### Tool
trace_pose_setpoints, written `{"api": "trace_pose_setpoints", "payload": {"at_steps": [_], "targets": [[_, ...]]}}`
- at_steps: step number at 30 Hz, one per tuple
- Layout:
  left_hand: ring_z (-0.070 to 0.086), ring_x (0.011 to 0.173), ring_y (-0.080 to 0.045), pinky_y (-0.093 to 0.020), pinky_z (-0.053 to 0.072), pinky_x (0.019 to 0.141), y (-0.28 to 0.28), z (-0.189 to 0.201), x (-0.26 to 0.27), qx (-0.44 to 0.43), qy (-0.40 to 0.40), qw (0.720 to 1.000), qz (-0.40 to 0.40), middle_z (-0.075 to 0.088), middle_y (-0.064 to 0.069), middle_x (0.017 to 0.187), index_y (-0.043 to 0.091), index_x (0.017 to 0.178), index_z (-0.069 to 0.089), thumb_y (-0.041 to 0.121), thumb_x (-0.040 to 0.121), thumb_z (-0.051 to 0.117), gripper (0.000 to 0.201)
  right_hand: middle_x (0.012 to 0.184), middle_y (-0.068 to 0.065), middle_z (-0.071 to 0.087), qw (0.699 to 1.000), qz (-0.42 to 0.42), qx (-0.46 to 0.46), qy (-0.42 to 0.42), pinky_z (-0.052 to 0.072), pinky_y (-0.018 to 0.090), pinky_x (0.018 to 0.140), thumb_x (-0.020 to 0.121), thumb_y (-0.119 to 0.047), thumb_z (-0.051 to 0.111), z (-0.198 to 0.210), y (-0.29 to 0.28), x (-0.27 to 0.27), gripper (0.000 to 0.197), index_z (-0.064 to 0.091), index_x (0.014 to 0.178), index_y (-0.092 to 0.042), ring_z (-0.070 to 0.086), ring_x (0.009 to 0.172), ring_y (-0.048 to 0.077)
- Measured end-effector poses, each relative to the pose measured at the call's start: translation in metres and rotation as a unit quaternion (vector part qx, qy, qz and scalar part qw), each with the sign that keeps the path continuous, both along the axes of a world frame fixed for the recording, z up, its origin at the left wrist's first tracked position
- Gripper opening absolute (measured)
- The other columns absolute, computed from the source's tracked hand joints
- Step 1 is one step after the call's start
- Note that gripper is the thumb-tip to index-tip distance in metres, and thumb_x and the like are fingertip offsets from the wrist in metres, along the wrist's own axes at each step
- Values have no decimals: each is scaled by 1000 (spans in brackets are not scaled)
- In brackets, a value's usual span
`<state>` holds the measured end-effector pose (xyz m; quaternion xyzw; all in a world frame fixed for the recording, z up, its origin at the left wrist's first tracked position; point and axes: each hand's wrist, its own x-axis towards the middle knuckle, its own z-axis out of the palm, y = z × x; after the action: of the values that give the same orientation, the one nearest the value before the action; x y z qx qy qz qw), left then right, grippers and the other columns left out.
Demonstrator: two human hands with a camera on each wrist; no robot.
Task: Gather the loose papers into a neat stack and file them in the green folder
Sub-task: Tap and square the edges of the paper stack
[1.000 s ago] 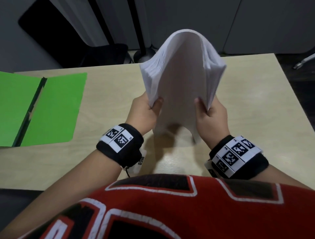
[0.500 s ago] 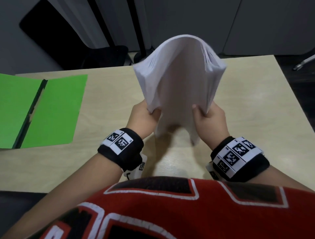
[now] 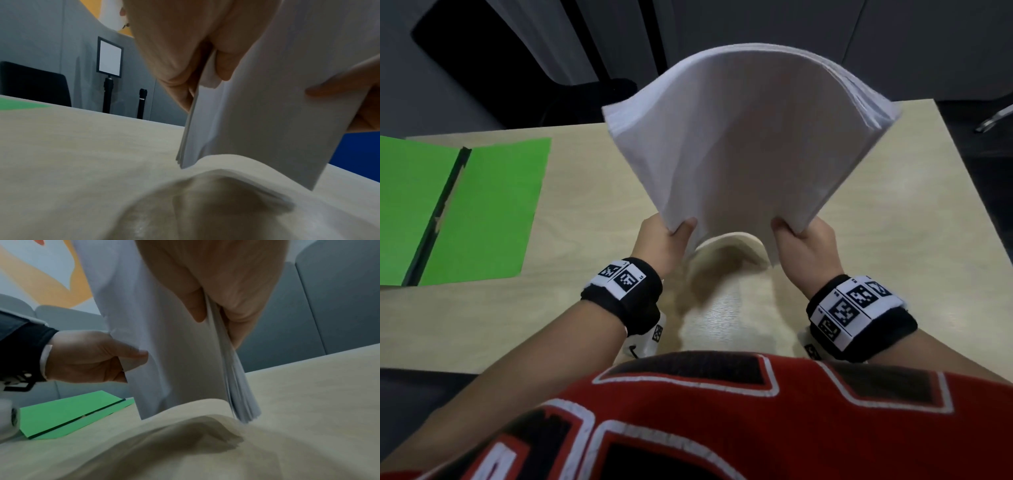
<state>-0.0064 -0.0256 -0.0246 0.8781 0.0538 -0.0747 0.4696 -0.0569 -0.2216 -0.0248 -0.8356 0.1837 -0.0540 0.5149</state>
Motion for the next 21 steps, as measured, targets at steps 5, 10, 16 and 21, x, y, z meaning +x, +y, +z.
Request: {"api": "trace_pose_setpoints", "payload": {"at_steps": [5, 10, 16, 21], "targets": [[59, 99, -19, -21, 38, 80, -2, -15, -2, 17, 69, 997, 20, 66, -9, 113, 6, 117, 63, 20, 91, 60, 30, 96, 20, 67, 993, 55, 27, 105, 46, 34, 74, 91, -14, 48, -9, -4, -2, 22, 62, 94, 3, 61, 94, 35], [62, 110, -26, -31, 46, 91, -1, -17, 5, -11, 77, 997, 26, 67, -10, 118, 10, 118, 62, 18, 89, 62, 30, 103, 22, 67, 989, 59, 49, 126, 49, 37, 77, 91, -17, 48, -11, -10, 0, 26, 61, 96, 6, 61, 96, 36], [63, 106, -15, -35, 49, 97, 12, -6, 3, -115, 41, 992, 27, 65, 8, 113, 27, 118, 51, 4, 88, 58, 38, 92, 3, 67, 979, 102, 103, 145, 48, 28, 69, 85, -9, 57, -11, -14, 7, 21, 66, 104, -11, 62, 84, 21], [65, 109, -25, -48, 50, 98, 29, 0, 2, -155, 81, 984, 43, 65, 0, 117, 35, 104, 51, 12, 72, 61, 41, 96, 0, 72, 971, 94, 179, 125, 46, 25, 48, 69, -18, 58, -5, -3, 12, 45, 60, 113, -23, 68, 75, 22]]}}
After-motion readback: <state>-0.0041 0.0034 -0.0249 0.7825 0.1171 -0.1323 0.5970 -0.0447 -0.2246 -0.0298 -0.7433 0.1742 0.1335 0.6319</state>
